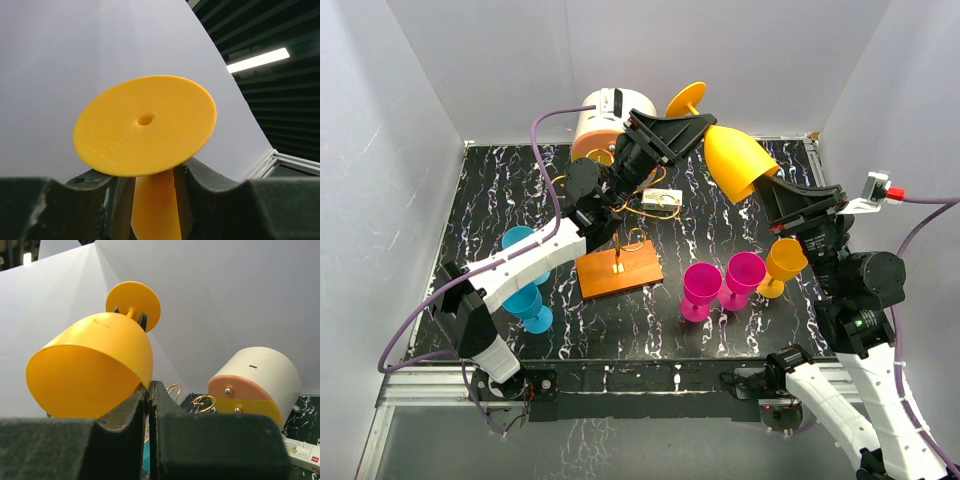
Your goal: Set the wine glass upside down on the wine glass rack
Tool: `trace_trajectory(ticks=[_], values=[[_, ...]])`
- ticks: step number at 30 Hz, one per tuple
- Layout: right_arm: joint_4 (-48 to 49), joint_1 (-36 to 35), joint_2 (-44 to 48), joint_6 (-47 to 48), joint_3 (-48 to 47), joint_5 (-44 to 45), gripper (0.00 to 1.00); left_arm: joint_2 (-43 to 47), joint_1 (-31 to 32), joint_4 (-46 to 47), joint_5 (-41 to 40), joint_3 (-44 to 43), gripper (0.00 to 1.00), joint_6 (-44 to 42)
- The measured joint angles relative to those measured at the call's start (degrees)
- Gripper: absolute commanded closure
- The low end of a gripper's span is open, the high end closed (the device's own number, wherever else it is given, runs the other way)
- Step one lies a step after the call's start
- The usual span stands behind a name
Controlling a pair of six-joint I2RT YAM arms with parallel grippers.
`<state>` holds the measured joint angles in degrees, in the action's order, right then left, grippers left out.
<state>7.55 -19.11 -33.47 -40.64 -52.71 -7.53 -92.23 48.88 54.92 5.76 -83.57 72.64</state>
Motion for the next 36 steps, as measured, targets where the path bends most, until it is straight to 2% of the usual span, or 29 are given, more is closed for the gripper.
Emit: trace_trajectory(ticks=[6,7,11,13,15,16,19,24,27,30,36], values=[[-1.3,0.0,-0.2,0.8,0.1,-2.1,1.0,0.0,0.0,1.2,-0.4,0.0,0.99,1.6],[-1.7,0.1,-0.2,0.7,0.2,-2.2,1.0,0.0,0.1,1.6,-0.5,0.0,1.0,1.7],[-2.5,0.1,-0.2,0.7,0.4,-2.5,1.0,0.0,0.1,1.9,-0.6,0.0,1.0,1.9],[-3.1,0.1,0.1,0.7,0.4,-2.5,0.87,0.0,0.2,1.6,-0.6,0.0,1.0,1.9],[-4.2,0.1,0.3,1.0,0.3,-2.3,0.67,0.0,0.3,1.4,-0.6,0.0,1.0,1.6],[-5.4,0.1,0.4,1.2,0.3,-2.3,0.62,0.0,0.4,1.4,-0.9,0.0,1.0,1.0],[-10.2,0.0,0.6,1.9,-0.5,-1.6,0.57,0.2,0.3,1.2,-1.9,0.0,1.0,-1.8],[-20.6,0.0,1.7,5.2,-4.9,0.1,0.42,2.1,0.3,-0.9,-2.8,0.2,1.0,-10.2],[-28.0,0.0,2.4,8.6,-10.0,0.4,0.36,4.8,0.3,-3.5,-1.6,0.2,1.0,-17.2],[-33.8,0.0,2.4,11.6,-15.3,0.5,0.35,7.6,0.3,-6.3,0.9,-0.3,1.0,-24.4],[-39.5,0.0,0.7,13.8,-22.7,-1.4,0.33,10.5,0.3,-14.8,8.2,-4.8,1.0,-40.1]])
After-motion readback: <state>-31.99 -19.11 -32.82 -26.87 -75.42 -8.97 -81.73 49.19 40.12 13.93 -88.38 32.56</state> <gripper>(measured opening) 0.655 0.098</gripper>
